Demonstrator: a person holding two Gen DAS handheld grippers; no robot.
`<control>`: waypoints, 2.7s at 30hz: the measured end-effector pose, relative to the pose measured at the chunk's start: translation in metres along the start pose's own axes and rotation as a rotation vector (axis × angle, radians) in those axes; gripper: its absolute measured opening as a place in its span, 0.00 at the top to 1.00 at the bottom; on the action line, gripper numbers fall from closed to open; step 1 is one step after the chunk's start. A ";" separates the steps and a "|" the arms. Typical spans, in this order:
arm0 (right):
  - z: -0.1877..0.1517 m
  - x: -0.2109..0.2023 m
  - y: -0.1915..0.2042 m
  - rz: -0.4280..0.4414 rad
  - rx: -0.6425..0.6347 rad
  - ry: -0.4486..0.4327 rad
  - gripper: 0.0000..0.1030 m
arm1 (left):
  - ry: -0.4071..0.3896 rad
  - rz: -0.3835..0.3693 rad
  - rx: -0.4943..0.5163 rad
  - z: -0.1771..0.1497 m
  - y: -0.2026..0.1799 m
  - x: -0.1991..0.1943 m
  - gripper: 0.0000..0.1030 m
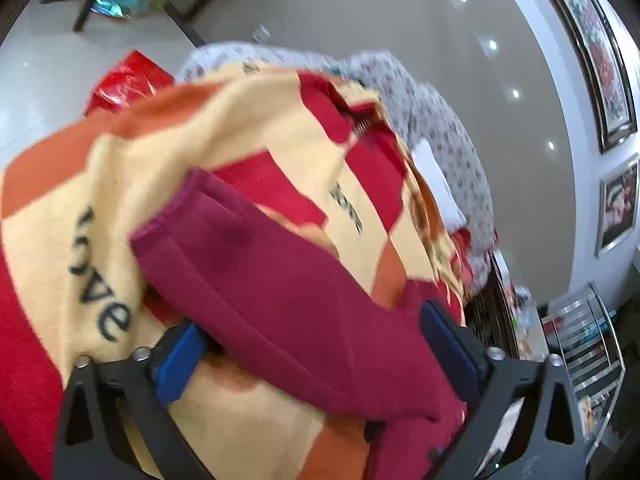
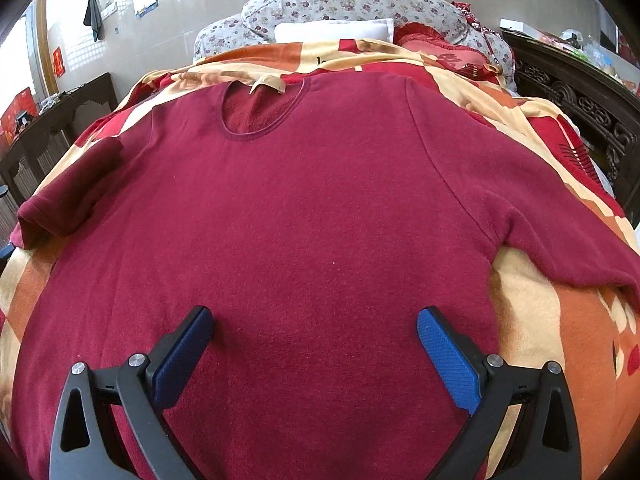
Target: Fold small clothes
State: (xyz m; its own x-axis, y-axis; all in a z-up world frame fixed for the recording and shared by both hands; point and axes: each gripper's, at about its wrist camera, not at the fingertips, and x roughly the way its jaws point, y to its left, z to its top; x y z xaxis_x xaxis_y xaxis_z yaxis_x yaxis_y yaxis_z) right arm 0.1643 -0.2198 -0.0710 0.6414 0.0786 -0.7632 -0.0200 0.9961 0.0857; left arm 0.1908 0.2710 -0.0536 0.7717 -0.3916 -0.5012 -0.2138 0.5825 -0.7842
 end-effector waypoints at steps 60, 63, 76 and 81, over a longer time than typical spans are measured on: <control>0.064 -0.019 -0.035 0.366 0.265 -0.062 0.06 | -0.105 0.119 0.796 -0.159 -0.175 0.068 0.37; 0.070 0.013 -0.038 0.472 0.364 0.077 0.26 | -0.195 0.189 0.666 -0.128 -0.145 0.055 0.37; 0.070 0.066 -0.015 0.547 0.300 0.182 0.94 | -0.201 0.171 0.379 -0.102 -0.078 0.053 0.34; 0.103 0.018 -0.030 0.392 0.190 0.002 0.94 | -0.180 0.177 0.339 -0.101 -0.074 0.053 0.33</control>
State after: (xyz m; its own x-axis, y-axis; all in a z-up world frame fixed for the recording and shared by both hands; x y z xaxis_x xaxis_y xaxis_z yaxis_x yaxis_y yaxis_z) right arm 0.2550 -0.2524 -0.0215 0.6119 0.4495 -0.6508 -0.1203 0.8662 0.4851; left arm 0.1873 0.1354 -0.0588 0.8394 -0.1515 -0.5220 -0.1662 0.8429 -0.5118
